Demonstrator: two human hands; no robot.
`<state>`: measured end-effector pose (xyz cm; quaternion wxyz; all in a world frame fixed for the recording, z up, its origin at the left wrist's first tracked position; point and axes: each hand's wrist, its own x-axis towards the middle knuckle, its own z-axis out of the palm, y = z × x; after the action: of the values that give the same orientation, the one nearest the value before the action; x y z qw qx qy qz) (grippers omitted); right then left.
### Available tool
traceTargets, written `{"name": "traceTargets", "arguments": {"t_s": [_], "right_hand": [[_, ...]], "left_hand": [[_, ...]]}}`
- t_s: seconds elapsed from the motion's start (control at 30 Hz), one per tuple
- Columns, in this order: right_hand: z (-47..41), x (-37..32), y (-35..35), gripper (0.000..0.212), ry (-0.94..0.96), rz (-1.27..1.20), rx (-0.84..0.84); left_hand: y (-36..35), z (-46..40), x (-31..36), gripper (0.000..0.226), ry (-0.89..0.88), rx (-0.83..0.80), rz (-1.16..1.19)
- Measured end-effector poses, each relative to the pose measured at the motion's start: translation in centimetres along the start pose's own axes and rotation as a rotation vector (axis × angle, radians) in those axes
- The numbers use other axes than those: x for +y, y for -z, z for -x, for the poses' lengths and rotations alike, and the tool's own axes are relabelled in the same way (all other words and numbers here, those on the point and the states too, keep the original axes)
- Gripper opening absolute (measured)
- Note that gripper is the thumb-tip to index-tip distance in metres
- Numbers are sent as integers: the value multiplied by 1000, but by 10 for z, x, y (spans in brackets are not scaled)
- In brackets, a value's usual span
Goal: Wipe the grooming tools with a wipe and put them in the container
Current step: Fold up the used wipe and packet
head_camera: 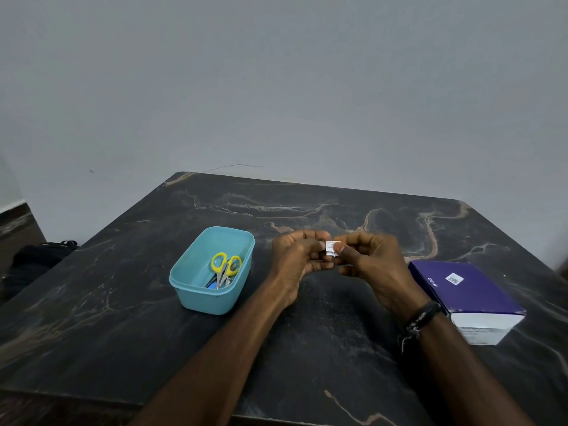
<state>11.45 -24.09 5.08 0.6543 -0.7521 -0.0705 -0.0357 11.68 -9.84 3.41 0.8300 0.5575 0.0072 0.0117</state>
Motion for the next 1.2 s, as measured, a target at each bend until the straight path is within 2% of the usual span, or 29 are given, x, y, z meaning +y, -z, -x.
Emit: {"name": "traceTargets", "arguments": {"t_s": [0.4, 0.87, 1.03, 1.2], "right_hand": [[-6, 8, -2, 7, 82, 122, 71], [-7, 10, -11, 11, 143, 230, 180], [-9, 13, -19, 11, 92, 213, 181], [-5, 3, -25, 17, 42, 178, 297]], "left_hand": [[-1, 0, -7, 12, -76, -8, -138], [-6, -1, -11, 16, -210, 111, -180], [-3, -5, -18, 20, -193, 201, -174], [-8, -5, -15, 26, -247, 257, -225]]}}
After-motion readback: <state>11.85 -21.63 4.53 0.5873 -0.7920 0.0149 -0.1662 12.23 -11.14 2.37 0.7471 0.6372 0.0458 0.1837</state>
